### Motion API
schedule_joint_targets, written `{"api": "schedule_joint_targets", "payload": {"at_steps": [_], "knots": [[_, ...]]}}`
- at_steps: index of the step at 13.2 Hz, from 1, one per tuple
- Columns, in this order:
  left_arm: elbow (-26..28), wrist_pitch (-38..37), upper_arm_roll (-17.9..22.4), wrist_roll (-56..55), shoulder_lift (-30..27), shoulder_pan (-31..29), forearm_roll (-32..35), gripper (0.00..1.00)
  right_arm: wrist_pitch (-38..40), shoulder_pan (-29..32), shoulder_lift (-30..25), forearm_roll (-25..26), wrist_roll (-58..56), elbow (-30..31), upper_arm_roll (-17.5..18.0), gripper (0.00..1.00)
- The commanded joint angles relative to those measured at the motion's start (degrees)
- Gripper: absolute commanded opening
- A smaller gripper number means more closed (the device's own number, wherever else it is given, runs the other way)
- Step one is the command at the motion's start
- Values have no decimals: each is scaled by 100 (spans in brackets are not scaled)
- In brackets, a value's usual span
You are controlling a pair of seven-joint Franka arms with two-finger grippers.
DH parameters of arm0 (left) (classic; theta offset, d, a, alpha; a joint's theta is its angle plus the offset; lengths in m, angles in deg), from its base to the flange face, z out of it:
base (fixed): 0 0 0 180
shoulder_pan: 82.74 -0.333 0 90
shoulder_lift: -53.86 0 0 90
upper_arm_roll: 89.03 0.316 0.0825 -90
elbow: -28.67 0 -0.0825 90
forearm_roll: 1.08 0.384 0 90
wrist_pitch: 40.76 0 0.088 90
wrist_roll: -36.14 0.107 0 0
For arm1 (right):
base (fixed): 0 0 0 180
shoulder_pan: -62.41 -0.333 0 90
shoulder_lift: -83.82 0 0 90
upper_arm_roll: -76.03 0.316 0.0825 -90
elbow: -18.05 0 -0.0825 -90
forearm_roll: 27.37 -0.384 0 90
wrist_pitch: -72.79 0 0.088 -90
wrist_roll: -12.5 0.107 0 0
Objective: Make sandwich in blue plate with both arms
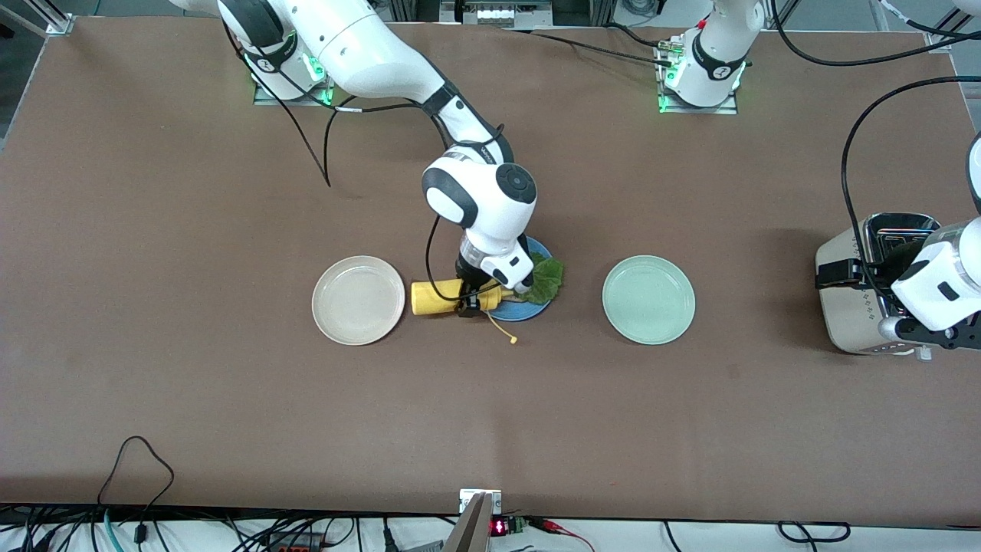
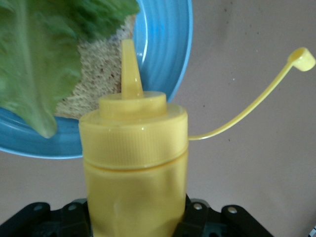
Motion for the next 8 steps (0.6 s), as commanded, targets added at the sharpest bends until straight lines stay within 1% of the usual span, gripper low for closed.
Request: {"api": "schedule_joint_targets", "payload": {"at_steps": [1, 3, 4, 6, 8], "knots": [[31, -71, 22, 8, -80, -12, 156, 100, 176, -103, 72, 132, 90, -212, -101, 0], [39, -158, 31, -1, -80, -73, 156, 100, 237, -129, 72, 219, 81, -212, -101, 0], [48, -202, 31, -1, -80, -91, 312, 100, 315, -190, 72, 255, 81, -212, -101, 0], [179, -229, -13, -1, -45, 5, 1136, 100, 543, -252, 37, 334, 55, -212, -118, 0], [206, -238, -31, 43, -62, -56, 1237, 100, 842, -252, -94, 334, 20, -238, -136, 0]]}}
